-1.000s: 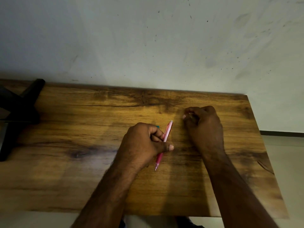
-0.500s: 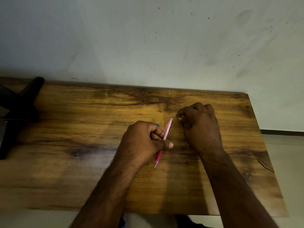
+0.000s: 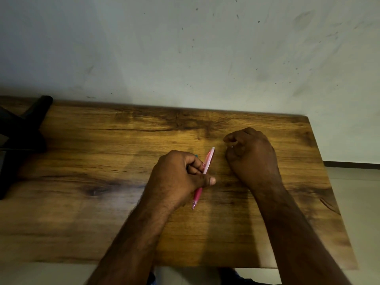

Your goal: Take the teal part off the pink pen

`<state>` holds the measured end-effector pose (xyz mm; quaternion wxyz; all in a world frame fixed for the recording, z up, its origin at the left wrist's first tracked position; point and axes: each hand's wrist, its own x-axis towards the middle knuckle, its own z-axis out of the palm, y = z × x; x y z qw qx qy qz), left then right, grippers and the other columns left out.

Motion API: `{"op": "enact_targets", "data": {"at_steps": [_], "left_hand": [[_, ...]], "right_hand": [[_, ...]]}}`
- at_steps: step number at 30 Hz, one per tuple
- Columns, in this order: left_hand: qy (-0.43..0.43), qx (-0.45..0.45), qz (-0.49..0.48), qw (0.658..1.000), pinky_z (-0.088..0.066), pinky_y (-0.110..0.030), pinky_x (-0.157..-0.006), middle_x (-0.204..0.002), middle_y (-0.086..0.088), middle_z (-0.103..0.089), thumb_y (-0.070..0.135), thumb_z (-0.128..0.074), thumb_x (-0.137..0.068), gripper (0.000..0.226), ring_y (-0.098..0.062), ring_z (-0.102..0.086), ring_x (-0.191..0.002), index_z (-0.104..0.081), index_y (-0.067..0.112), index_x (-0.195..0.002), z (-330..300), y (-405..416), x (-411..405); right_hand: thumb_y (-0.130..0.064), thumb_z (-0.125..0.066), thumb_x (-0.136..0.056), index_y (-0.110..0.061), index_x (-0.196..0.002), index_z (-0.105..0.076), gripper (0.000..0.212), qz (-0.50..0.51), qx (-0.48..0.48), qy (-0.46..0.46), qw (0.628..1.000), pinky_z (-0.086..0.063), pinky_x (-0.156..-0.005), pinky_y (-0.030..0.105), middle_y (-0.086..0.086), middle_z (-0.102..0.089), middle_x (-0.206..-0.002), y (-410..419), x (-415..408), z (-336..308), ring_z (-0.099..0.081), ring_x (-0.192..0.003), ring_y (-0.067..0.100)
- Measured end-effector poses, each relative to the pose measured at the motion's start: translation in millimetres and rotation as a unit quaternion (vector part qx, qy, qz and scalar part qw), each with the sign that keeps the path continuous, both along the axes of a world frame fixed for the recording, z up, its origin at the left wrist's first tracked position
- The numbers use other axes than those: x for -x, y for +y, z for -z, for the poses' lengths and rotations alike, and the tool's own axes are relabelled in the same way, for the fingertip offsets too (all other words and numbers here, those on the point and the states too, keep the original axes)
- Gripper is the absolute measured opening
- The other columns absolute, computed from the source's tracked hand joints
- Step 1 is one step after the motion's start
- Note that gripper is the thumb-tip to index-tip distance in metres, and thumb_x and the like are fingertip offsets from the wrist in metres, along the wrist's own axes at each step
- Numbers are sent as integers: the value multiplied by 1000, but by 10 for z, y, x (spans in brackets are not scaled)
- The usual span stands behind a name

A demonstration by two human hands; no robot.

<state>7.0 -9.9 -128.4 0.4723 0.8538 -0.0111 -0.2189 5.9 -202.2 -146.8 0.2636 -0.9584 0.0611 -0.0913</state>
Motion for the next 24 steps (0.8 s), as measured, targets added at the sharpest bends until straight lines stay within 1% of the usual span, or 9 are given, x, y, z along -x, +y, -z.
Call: {"op": "enact_targets", "data": {"at_steps": [3, 8, 12, 14, 16, 17, 19, 21, 24], "left_hand": [[-1, 0, 1, 1000, -54, -18, -51, -65, 11, -75, 31, -93, -68, 21, -3, -70, -54, -74, 25, -75, -6, 3, 0], [3, 7, 1, 1000, -63, -33, -62, -65, 7, -76, 30, -93, -68, 21, -8, -73, -57, -75, 23, -76, -21, -6, 3], [7, 10, -4, 1000, -63, -33, -63, -66, 6, -76, 32, -94, -67, 23, -7, -72, -57, -75, 24, -77, -34, -16, 3], [15, 18, -11, 1000, -63, -34, -64, -67, 7, -76, 30, -93, -67, 23, -7, -73, -57, -74, 24, -79, -35, -35, 12], [19, 30, -14, 999, -64, -32, -64, -69, 9, -76, 29, -92, -69, 21, -5, -73, -60, -75, 24, -80, -32, -63, 23], [17, 34, -11, 999, -63, -29, -64, -69, 11, -76, 28, -91, -70, 19, -3, -73, -60, -75, 25, -80, -29, -83, 28], [12, 32, -5, 999, -61, -26, -61, -70, 13, -76, 24, -89, -74, 16, -1, -72, -60, -75, 27, -81, -17, -120, 38], [11, 28, -9, 1000, -60, -25, -57, -67, 11, -76, 19, -89, -75, 17, -2, -72, -58, -74, 27, -78, -1, -150, 47], [18, 38, -20, 999, -59, -23, -54, -66, 7, -76, 25, -95, -66, 24, -5, -73, -57, -74, 26, -78, -6, -168, 53]], "right_hand": [[-15, -73, -85, -20, -107, -75, 23, 49, -4, -33, 998, -49, -79, 36, -1, -67, -103, -71, 9, -28, -59, -99, 25], [-17, -70, -88, -22, -105, -75, 18, 119, -62, -33, 990, -51, -78, 37, -7, -69, -96, -129, 11, -29, -62, -94, 21], [-28, -70, -93, -25, -99, -76, 9, 149, -176, -38, 972, -55, -73, 34, -13, -72, -86, -74, 3, -133, -65, -80, 7], [-40, -70, -92, -27, -93, -76, 14, 113, -229, 1, 967, -58, -67, 34, -7, -75, -79, -22, 22, -216, -69, -73, 6], [-47, -72, -90, -27, -89, -75, 20, 49, -273, 102, 955, -55, -55, 33, -4, -76, -74, 38, 64, -283, -70, -61, 10], [-46, -73, -89, -26, -89, -74, 20, 20, -300, 160, 940, -53, -51, 29, -1, -77, -73, 69, 94, -304, -70, -59, 12], [-38, -77, -89, -20, -89, -75, 18, -18, -341, 244, 908, -52, -51, 23, 4, -77, -72, 113, 159, -306, -73, -60, 17], [-29, -78, -89, -15, -86, -76, 14, -13, -357, 262, 897, -54, -54, 23, 6, -77, -72, 129, 195, -282, -75, -63, 18], [-21, -80, -87, -13, -79, -78, 11, 33, -390, 238, 889, -55, -55, 23, 6, -77, -72, 132, 193, -271, -75, -63, 18]]}}
